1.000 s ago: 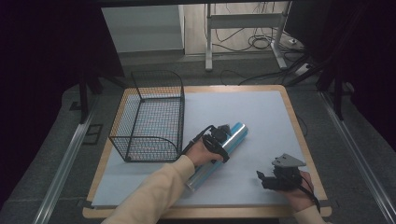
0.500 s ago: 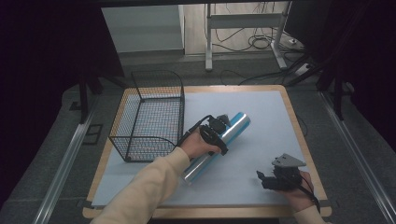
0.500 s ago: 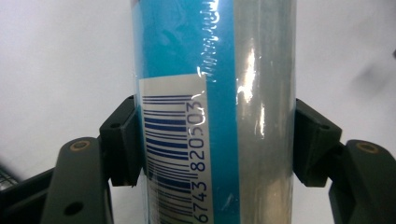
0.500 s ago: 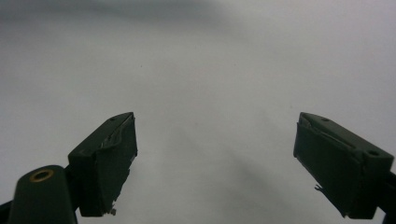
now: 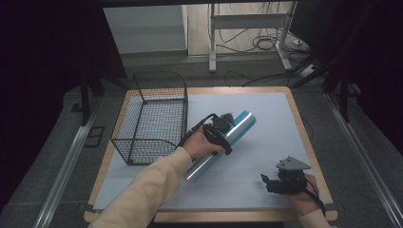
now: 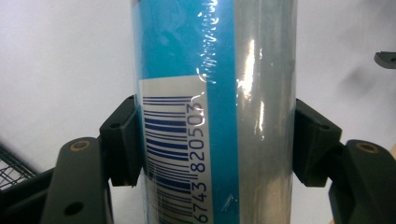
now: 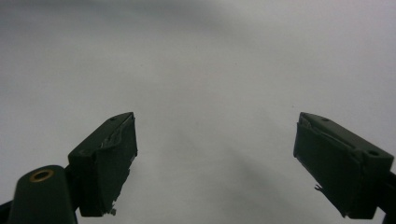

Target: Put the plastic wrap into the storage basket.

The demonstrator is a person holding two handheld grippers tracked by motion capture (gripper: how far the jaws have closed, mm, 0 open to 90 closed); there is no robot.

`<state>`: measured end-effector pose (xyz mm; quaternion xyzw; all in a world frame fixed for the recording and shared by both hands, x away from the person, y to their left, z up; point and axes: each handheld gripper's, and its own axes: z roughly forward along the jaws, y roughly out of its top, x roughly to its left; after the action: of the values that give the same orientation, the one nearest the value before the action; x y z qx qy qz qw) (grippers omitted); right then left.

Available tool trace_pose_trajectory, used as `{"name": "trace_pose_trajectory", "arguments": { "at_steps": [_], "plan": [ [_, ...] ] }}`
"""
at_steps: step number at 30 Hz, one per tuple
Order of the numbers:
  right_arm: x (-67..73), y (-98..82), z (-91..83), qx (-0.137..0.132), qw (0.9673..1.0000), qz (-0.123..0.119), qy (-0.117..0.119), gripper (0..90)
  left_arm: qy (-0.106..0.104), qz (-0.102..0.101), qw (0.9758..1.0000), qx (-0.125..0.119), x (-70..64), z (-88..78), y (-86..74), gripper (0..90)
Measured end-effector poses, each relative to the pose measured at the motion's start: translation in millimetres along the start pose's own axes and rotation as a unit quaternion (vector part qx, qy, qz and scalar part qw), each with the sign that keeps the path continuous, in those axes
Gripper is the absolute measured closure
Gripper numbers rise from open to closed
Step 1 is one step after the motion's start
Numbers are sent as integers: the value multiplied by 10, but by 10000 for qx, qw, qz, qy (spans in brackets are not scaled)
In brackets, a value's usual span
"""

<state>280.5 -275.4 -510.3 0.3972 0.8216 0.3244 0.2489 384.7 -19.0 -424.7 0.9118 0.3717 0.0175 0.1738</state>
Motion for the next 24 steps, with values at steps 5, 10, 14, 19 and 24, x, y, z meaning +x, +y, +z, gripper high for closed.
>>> {"name": "trace_pose_trajectory", "arguments": {
  "at_steps": [5,10,14,19,24],
  "plan": [
    [-2,-2,3,-2,10000,2,-3,137,3,10,10000,-21,-3,-16,20,317],
    [-3,-4,5,4,10000,0,-2,137,5,7,10000,-39,16,-42,31,317],
    [-3,-5,9,23,10000,3,7,137,-12,24,10000,-89,34,-88,55,317],
    [-4,-6,12,25,10000,3,10,137,-2,17,9999,-152,52,-170,100,318],
    [-10,-7,12,23,10000,10,8,137,35,10,9998,-200,76,-244,132,318]
  ]
}}
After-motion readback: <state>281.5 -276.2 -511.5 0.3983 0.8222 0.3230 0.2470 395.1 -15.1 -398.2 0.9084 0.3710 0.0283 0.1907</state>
